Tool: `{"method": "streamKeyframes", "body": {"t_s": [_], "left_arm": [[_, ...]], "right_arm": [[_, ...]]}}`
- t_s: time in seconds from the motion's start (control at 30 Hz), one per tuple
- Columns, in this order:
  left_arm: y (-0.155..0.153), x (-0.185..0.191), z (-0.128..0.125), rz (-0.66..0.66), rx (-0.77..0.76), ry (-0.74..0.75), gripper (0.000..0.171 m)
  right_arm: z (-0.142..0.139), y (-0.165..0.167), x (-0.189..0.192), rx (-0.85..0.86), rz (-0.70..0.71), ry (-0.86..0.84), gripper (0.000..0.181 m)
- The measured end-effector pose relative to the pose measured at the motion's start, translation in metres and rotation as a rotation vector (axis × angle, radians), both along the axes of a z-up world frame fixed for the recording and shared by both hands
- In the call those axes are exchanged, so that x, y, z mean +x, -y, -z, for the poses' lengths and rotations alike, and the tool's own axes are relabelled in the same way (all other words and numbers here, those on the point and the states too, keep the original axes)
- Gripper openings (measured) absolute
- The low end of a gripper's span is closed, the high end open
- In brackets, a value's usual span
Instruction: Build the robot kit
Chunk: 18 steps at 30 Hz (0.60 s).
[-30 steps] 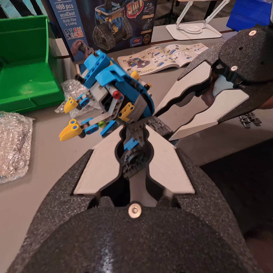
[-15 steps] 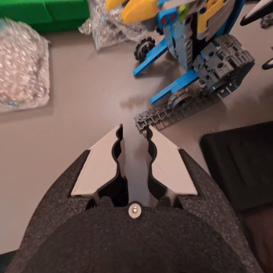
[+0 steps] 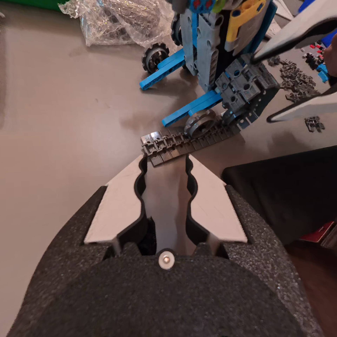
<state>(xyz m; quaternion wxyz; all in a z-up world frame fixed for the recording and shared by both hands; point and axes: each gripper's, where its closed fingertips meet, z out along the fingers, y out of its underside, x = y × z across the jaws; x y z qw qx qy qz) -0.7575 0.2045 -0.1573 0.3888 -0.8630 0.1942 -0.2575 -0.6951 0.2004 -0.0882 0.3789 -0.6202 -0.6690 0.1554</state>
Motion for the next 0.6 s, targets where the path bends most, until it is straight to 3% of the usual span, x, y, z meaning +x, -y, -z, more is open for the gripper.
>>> {"method": "streamKeyframes", "body": {"t_s": [0.17,0.4,0.53,0.6], "left_arm": [[-0.001,0.001,-0.006,0.002,0.010,0.066,0.042],[-0.003,0.002,-0.013,0.016,0.019,0.132,0.041],[-0.006,0.005,-0.014,0.000,0.036,0.106,0.021],[-0.008,0.001,-0.010,-0.038,0.039,0.062,0.019]], "right_arm": [[0.005,0.002,0.001,-0.014,-0.001,0.051,0.048],[-0.018,-0.003,0.016,-0.194,0.099,-0.121,0.046],[-0.016,-0.008,0.034,-0.276,0.177,-0.183,0.044],[-0.013,-0.008,0.042,-0.297,0.211,-0.193,0.044]]}}
